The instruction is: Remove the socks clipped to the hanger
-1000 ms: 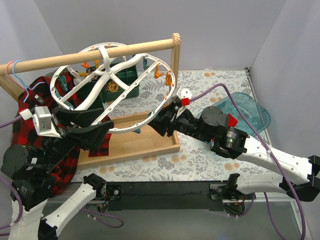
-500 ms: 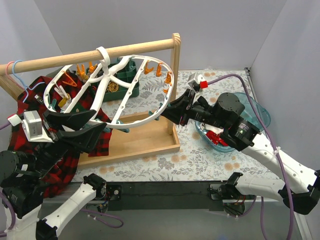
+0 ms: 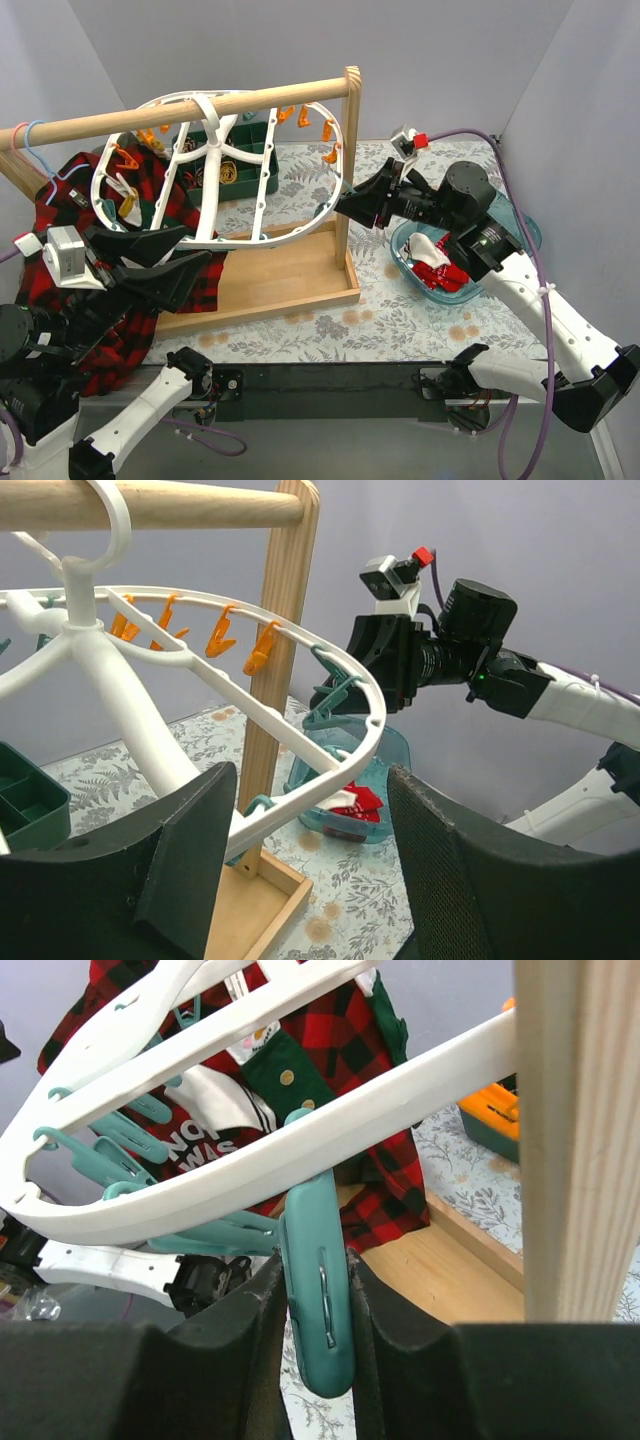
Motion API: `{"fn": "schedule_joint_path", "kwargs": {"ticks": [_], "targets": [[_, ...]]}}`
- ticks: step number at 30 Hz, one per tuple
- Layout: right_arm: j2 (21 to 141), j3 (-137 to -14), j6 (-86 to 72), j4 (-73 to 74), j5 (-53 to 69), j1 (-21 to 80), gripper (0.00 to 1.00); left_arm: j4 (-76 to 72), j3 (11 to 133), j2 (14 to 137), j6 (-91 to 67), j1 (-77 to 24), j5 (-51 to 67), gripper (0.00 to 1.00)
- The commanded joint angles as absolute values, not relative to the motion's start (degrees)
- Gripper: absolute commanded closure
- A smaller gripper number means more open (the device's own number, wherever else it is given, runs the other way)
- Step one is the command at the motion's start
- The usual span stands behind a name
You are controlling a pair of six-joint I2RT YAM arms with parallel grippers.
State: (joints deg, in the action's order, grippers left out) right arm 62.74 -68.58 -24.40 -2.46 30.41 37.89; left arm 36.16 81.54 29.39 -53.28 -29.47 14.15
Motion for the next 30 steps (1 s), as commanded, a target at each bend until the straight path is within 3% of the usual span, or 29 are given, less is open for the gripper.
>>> {"fn": "schedule_joint_path", "kwargs": {"ticks": [1, 8, 11, 18, 22, 30], "targets": [[63.01, -71.72, -25.93, -4.66, 32.34, 35.51, 0.64, 38.67, 80.78, 29.79, -52.64, -29.53, 15.73, 0.40], [63.37, -71.55, -26.10, -4.31, 34.01, 34.72, 0.50, 38.15, 77.00, 29.88, -53.96, -29.53, 18.10, 0.42], [62.32, -71.01, -25.40, -3.35, 33.40, 34.80, 0.39, 37.53, 75.77, 29.62, -54.49, -29.53, 18.46, 0.42], [58.19, -69.70, -21.80, 5.34, 31.91, 35.33, 0.23, 36.91, 75.06, 29.36, -55.11, -29.53, 18.72, 0.43], [54.77, -68.12, -17.32, 9.40, 27.70, 40.41, 0.16, 36.83, 74.79, 29.44, -55.20, -29.53, 19.07, 0.43], [53.26, -65.75, -11.43, 9.07, 6.61, 62.47, 0.12, 36.21, 74.97, 29.71, -55.63, -29.53, 19.16, 0.43]]}}
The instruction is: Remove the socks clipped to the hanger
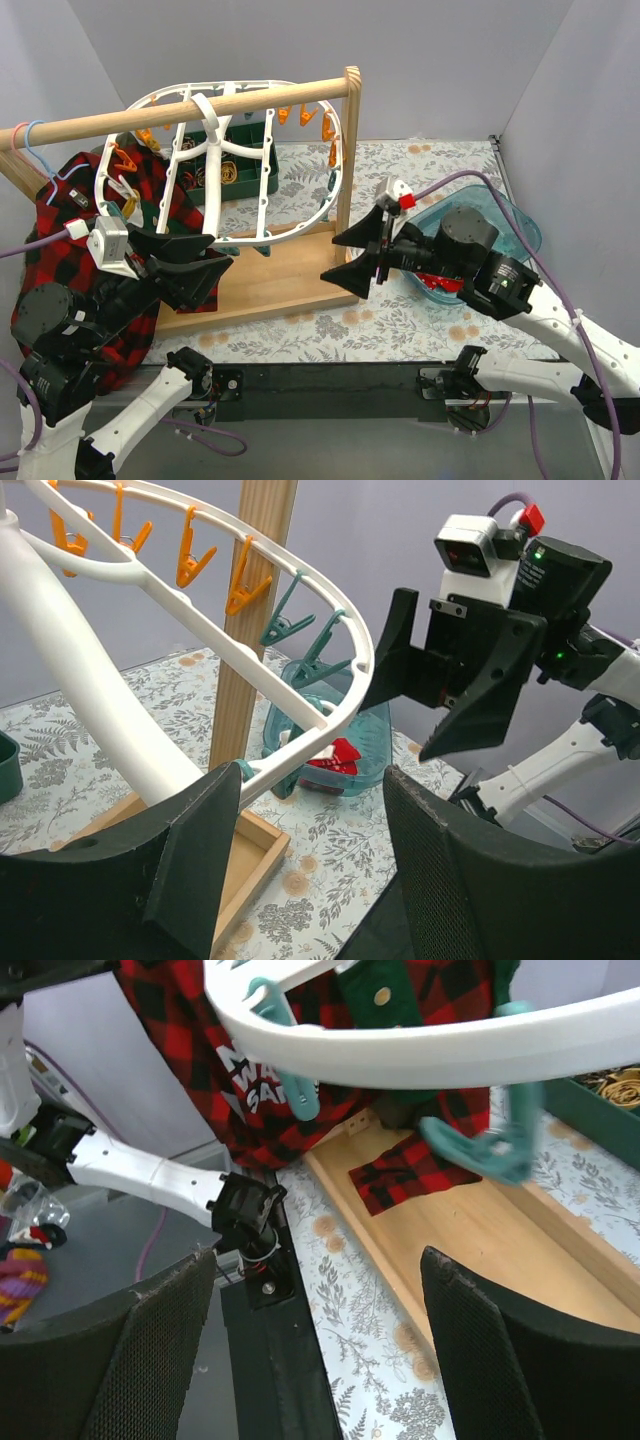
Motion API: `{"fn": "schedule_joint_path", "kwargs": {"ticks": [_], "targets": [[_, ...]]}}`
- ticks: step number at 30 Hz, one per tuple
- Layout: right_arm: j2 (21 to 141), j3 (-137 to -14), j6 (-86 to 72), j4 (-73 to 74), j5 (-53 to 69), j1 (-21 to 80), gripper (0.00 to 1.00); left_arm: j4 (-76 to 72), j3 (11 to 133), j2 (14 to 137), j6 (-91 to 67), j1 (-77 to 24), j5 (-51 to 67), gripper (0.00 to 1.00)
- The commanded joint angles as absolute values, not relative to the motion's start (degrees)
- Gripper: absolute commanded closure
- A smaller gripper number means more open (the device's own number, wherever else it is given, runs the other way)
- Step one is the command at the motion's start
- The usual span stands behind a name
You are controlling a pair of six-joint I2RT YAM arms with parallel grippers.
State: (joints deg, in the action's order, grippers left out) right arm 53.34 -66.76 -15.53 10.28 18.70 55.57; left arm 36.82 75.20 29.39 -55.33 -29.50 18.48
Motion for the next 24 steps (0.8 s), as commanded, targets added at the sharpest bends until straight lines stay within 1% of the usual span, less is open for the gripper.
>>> {"fn": "schedule_joint_path", "kwargs": {"ticks": [1, 3, 4, 5, 7, 10, 11, 14, 15, 17, 21, 24], "targets": [[53.52, -64.70, -10.21, 7.83, 5.46, 65.80, 0.12, 36.21, 75.06, 29.71, -55.63, -29.53, 19.16, 0.43], [54.22, -63.90, -8.45, 3.46, 1.16, 69.24, 0.12, 36.12, 74.97, 29.71, -55.72, -29.53, 19.25, 0.43], [55.27, -63.11, -7.31, 1.77, 0.27, 72.13, 0.10, 36.12, 74.97, 29.71, -55.81, -29.53, 19.34, 0.44], [56.07, -63.02, -5.12, 0.63, -3.39, 73.38, 0.10, 36.12, 75.06, 29.79, -55.81, -29.53, 19.25, 0.44], [58.96, -63.28, -3.44, -4.20, -5.53, 76.27, 0.09, 36.04, 74.97, 29.79, -55.81, -29.53, 19.34, 0.44], [62.12, -63.02, -0.62, -11.06, -11.32, 78.56, 0.08, 36.12, 75.06, 29.71, -55.90, -29.53, 19.25, 0.44], [62.66, -62.50, -0.27, -14.38, -15.78, 78.92, 0.08, 36.04, 75.06, 29.71, -55.90, -29.53, 19.16, 0.44], [64.51, -61.70, 3.24, -20.27, -21.15, 79.37, 0.07, 36.04, 74.97, 29.53, -55.90, -29.53, 19.07, 0.44], [64.95, -61.35, 4.56, -21.43, -22.57, 79.37, 0.05, 36.04, 74.97, 29.36, -55.90, -29.53, 19.07, 0.44], [66.62, -61.78, 5.88, -23.19, -24.60, 79.37, 0.05, 36.04, 75.06, 29.36, -55.81, -29.53, 19.07, 0.44], [68.02, -61.96, 6.68, -26.62, -24.34, 79.37, 0.06, 36.04, 75.06, 29.18, -55.72, -29.53, 18.98, 0.44], [69.25, -62.75, 6.68, -27.42, -25.49, 79.37, 0.10, 36.04, 74.97, 29.27, -55.81, -29.53, 19.16, 0.44]]}}
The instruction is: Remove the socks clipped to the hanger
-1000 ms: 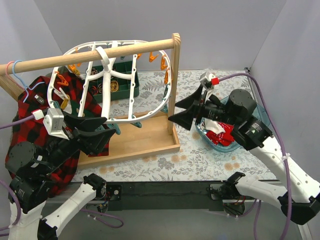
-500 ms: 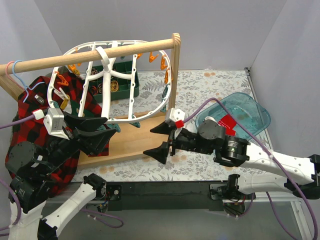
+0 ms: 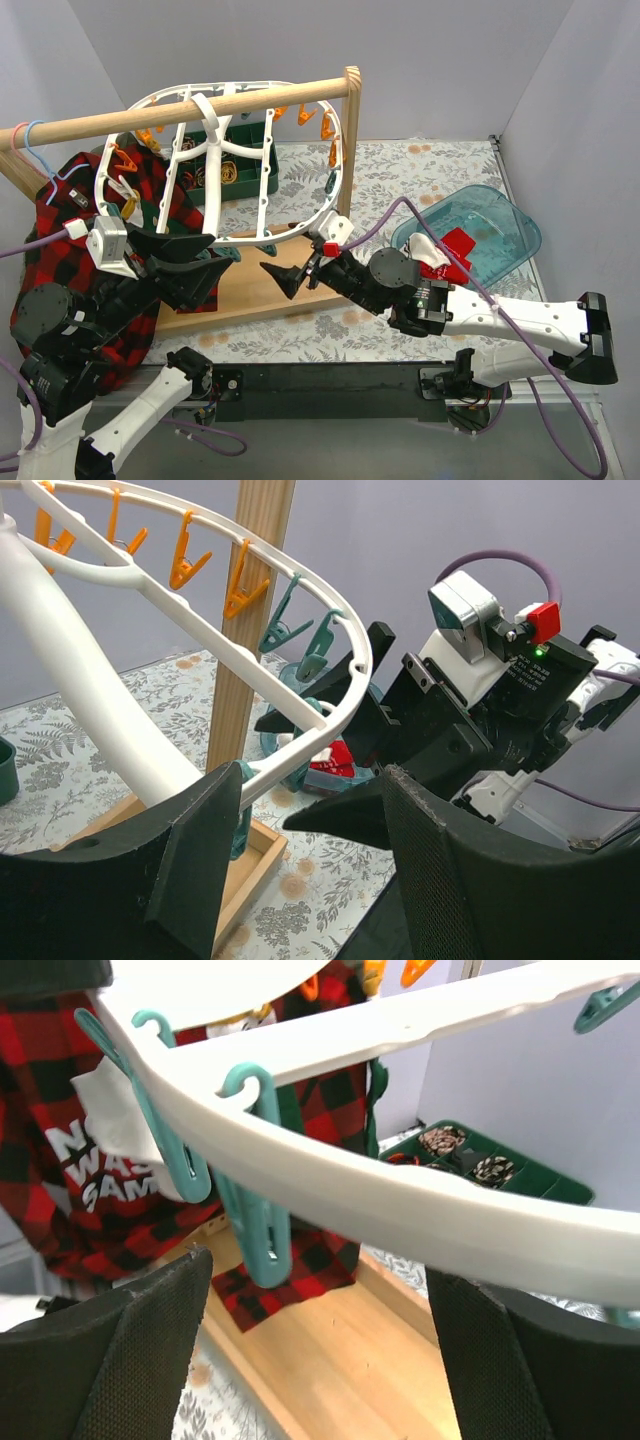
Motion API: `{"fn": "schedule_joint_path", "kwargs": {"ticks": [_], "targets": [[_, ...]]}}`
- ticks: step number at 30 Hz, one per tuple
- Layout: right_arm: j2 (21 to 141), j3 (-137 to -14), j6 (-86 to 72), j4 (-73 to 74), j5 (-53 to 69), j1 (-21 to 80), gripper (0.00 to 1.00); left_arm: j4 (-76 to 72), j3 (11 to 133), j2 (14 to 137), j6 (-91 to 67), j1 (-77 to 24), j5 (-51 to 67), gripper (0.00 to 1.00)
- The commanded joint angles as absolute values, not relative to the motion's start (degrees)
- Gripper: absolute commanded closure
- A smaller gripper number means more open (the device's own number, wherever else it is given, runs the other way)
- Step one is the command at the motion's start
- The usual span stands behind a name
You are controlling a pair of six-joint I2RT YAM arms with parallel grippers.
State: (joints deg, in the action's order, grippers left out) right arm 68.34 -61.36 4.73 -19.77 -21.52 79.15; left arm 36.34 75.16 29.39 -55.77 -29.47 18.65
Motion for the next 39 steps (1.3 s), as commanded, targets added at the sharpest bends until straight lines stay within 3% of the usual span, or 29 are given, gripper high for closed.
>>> {"fn": "schedule_joint_path", "kwargs": {"ticks": [1, 5, 10, 18, 23, 30, 36, 39], "targets": [[69.78, -63.10, 6.68, -27.51, -25.40, 79.37, 0.17, 36.04, 74.97, 29.27, -55.90, -29.53, 19.16, 0.44], [70.75, -63.37, 5.89, -29.61, -22.68, 79.37, 0.35, 36.12, 75.15, 29.27, -55.81, -29.53, 19.07, 0.44], [72.42, -64.25, 5.10, -30.06, -20.48, 79.37, 0.44, 36.04, 74.97, 29.00, -55.90, -29.53, 19.25, 0.44], [72.60, -64.78, 3.69, -30.32, -18.64, 79.37, 0.50, 36.21, 74.79, 28.56, -55.81, -29.53, 19.07, 0.44], [71.19, -63.90, 3.16, -30.85, -16.96, 79.37, 0.41, 36.21, 74.80, 28.48, -55.81, -29.62, 18.90, 0.44], [69.79, -61.00, 2.73, -34.71, -16.61, 79.37, 0.41, 36.21, 74.97, 28.56, -55.90, -29.53, 18.99, 0.44], [68.38, -58.89, 0.97, -38.14, -17.32, 79.37, 0.49, 36.21, 75.06, 28.65, -56.07, -29.53, 19.25, 0.44], [68.55, -58.97, 0.53, -38.41, -16.96, 79.37, 0.58, 36.21, 75.06, 28.65, -56.07, -29.53, 19.34, 0.44]]}}
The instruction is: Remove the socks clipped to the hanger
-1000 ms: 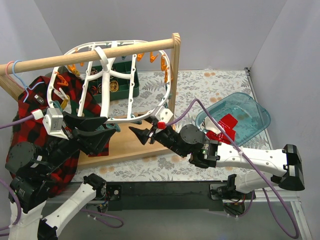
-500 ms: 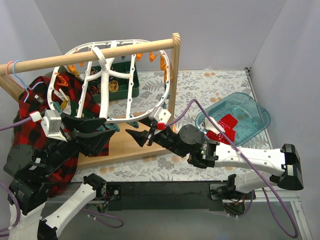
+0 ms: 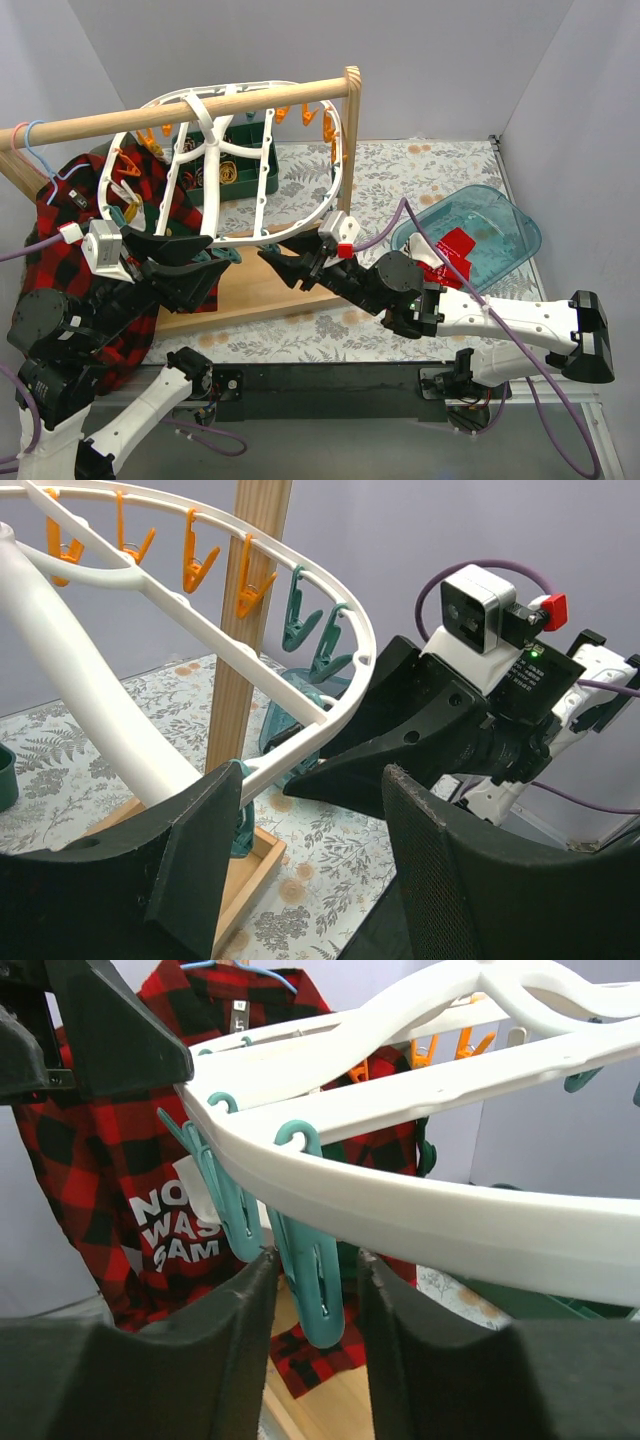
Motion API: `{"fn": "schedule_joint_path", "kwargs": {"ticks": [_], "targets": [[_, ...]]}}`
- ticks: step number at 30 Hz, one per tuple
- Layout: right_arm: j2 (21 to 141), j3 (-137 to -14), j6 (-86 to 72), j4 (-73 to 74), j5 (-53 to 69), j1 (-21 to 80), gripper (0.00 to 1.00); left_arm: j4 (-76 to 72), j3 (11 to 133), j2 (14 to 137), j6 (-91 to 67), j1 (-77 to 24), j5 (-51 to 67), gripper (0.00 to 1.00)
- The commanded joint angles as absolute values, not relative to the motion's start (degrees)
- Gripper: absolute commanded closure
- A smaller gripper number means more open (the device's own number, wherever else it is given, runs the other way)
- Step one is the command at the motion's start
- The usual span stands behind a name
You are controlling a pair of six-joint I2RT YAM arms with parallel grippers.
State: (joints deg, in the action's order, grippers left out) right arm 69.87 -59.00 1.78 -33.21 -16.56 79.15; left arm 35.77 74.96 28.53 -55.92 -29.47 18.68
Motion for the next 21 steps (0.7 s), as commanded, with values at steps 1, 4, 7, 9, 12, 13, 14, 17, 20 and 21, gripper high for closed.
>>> {"fn": "schedule_joint_path", "kwargs": {"ticks": [1, 4, 7, 9, 12, 13, 14, 17, 20, 21], "targets": [[68.90, -58.97, 0.44, -38.41, -16.96, 79.37, 0.63, 36.30, 75.06, 28.74, -56.16, -29.62, 19.42, 0.44], [69.17, -59.06, 0.44, -38.41, -16.88, 79.28, 0.76, 36.21, 75.50, 28.74, -56.08, -29.53, 19.16, 0.44], [68.65, -58.19, -1.58, -38.32, -16.88, 78.49, 0.86, 36.30, 76.11, 28.39, -56.07, -29.62, 18.81, 0.44], [67.25, -57.22, -4.38, -38.23, -14.95, 77.26, 0.88, 36.21, 76.81, 27.95, -55.90, -29.53, 17.93, 0.44], [65.40, -54.76, -9.29, -37.71, -11.27, 73.49, 0.90, 35.95, 77.87, 27.07, -55.46, -29.53, 16.09, 0.44], [64.17, -54.32, -10.27, -37.44, -10.21, 71.39, 0.90, 35.43, 77.87, 26.72, -55.28, -29.53, 15.65, 0.44], [63.55, -53.88, -11.24, -36.40, -8.98, 70.24, 0.90, 35.16, 77.96, 26.54, -55.20, -29.53, 15.04, 0.44], [61.70, -53.44, -16.07, -34.81, -1.87, 65.14, 0.89, 34.80, 78.22, 25.93, -54.85, -29.53, 14.07, 0.44], [60.38, -53.17, -21.52, -34.37, 6.66, 60.22, 0.89, 34.80, 78.22, 26.01, -54.58, -29.53, 13.62, 0.44], [60.29, -53.78, -22.75, -34.37, 11.20, 59.07, 0.89, 34.80, 78.31, 26.02, -54.67, -29.53, 13.62, 0.44]]}}
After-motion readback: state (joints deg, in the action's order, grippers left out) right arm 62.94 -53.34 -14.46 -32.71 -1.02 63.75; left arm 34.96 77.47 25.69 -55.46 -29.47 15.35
